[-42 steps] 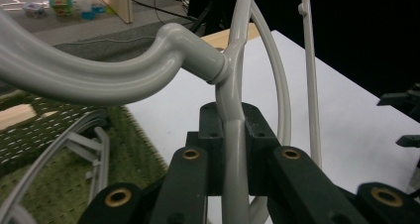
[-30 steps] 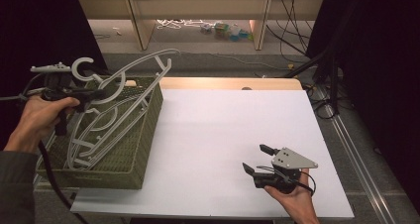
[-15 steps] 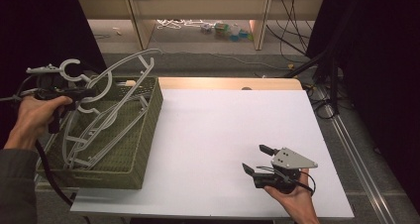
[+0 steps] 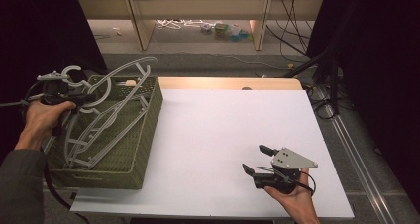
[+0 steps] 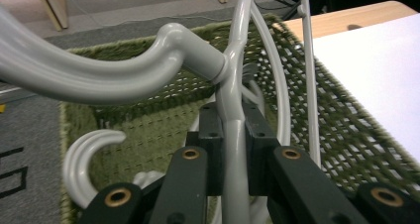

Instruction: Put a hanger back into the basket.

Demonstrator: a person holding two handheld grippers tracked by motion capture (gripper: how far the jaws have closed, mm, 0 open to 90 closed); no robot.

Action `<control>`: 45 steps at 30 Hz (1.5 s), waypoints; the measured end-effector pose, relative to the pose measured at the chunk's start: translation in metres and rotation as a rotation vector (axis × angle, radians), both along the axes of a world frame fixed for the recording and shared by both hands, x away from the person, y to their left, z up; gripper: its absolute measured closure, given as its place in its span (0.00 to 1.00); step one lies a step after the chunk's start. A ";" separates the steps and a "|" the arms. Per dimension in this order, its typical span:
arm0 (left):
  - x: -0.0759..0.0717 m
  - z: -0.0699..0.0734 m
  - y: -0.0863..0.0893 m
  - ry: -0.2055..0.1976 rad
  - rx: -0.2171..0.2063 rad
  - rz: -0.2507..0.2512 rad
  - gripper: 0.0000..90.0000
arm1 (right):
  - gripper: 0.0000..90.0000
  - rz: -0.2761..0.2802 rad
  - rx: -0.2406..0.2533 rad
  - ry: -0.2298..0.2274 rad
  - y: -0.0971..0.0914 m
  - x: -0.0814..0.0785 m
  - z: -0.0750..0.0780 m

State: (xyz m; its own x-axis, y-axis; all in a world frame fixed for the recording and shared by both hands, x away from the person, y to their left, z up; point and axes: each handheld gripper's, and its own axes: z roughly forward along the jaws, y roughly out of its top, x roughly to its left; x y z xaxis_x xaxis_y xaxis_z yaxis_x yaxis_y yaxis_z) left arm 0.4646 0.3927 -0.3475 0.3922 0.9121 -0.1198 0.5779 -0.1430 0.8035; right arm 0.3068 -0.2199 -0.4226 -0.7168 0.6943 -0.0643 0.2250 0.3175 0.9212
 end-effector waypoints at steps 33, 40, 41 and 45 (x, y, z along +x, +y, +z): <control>0.001 -0.036 0.002 0.150 0.179 -0.093 0.89 | 0.24 0.004 -0.004 0.006 -0.001 0.001 0.000; 0.004 -0.049 -0.001 0.187 0.200 -0.052 0.88 | 0.24 0.008 -0.005 0.005 0.000 0.001 0.000; 0.004 -0.050 0.000 0.186 0.189 -0.047 0.88 | 0.24 0.009 -0.006 0.004 0.000 0.001 0.001; 0.000 -0.048 0.007 0.186 0.206 -0.012 0.85 | 0.24 0.007 -0.005 0.009 0.000 0.001 0.000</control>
